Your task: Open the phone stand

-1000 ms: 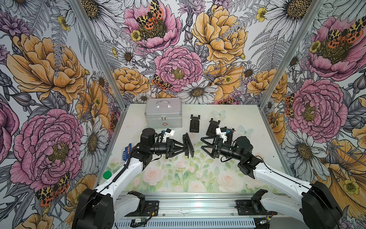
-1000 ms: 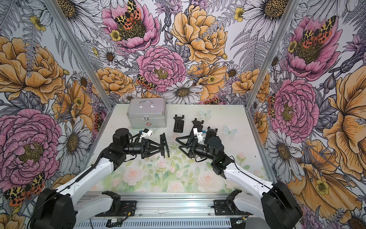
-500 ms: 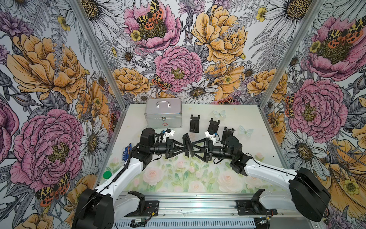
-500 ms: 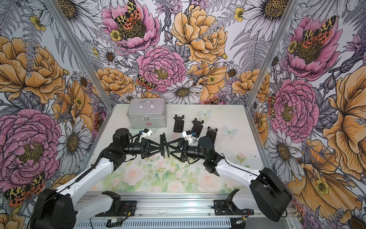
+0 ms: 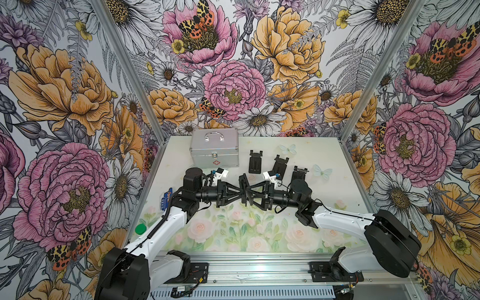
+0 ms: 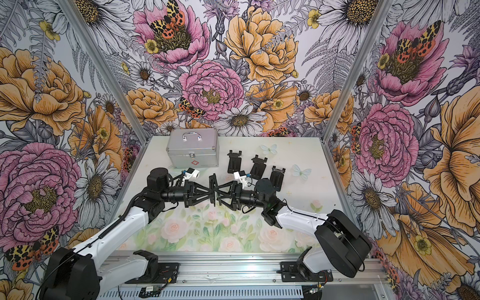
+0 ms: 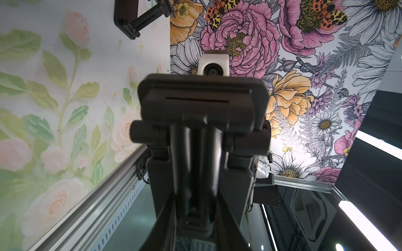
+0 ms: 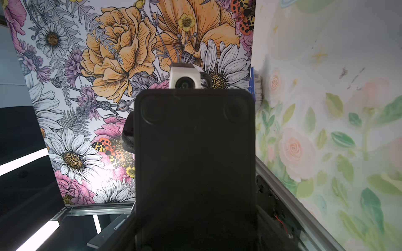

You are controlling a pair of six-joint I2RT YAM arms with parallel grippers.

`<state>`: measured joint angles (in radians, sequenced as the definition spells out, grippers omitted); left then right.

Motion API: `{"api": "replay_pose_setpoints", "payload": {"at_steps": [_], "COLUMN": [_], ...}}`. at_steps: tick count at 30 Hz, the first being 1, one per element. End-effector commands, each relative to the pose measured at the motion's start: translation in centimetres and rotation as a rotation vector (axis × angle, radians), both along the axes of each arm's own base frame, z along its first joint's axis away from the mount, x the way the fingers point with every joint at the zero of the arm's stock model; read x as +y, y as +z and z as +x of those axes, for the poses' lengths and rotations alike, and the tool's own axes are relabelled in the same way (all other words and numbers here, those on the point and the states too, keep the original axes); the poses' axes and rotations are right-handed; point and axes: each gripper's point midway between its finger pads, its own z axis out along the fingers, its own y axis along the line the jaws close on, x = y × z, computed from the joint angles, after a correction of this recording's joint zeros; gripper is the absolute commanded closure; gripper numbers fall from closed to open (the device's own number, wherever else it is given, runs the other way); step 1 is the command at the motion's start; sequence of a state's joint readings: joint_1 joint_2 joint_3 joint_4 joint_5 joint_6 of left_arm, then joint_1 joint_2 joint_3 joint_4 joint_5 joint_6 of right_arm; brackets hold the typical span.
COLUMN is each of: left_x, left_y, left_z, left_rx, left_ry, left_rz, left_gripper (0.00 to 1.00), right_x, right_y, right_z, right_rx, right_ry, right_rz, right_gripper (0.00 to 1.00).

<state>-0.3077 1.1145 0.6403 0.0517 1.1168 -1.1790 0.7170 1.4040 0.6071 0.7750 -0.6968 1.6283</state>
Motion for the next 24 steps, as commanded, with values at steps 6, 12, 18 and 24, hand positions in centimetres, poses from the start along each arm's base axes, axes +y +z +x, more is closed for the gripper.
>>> {"api": "replay_pose_setpoints", "payload": {"at_steps": [6,12,18,24], "left_x": [0.4,0.6,0.7,0.8], "left_y": [0.5,0.2,0.1,0.2], "left_z": [0.0,-0.4,-0.6,-0.7], "left_rx": [-0.053,-0.049,-0.046,-0.047], "left_ry": [0.003,0.003,0.005,0.005], "left_rz": [-0.007,-0.003,0.000,0.000], "left_gripper": [1.00,1.00,1.00,1.00], "right_x": [-0.2,-2.1,-3.7,-4.1], "right_y": [2.9,2.6,2.7,2.1], "right_z": [0.5,1.5,2.5,2.9], "right_rx": [-0.076,-0.079,-0.080,-0.074], "right_ry": [-0.017,-0.063,-0.094,-0.108], "right_rz": [0.071,0.044,0.025,0.006], "right_gripper": [0.58,0.60,0.61,0.61]}}
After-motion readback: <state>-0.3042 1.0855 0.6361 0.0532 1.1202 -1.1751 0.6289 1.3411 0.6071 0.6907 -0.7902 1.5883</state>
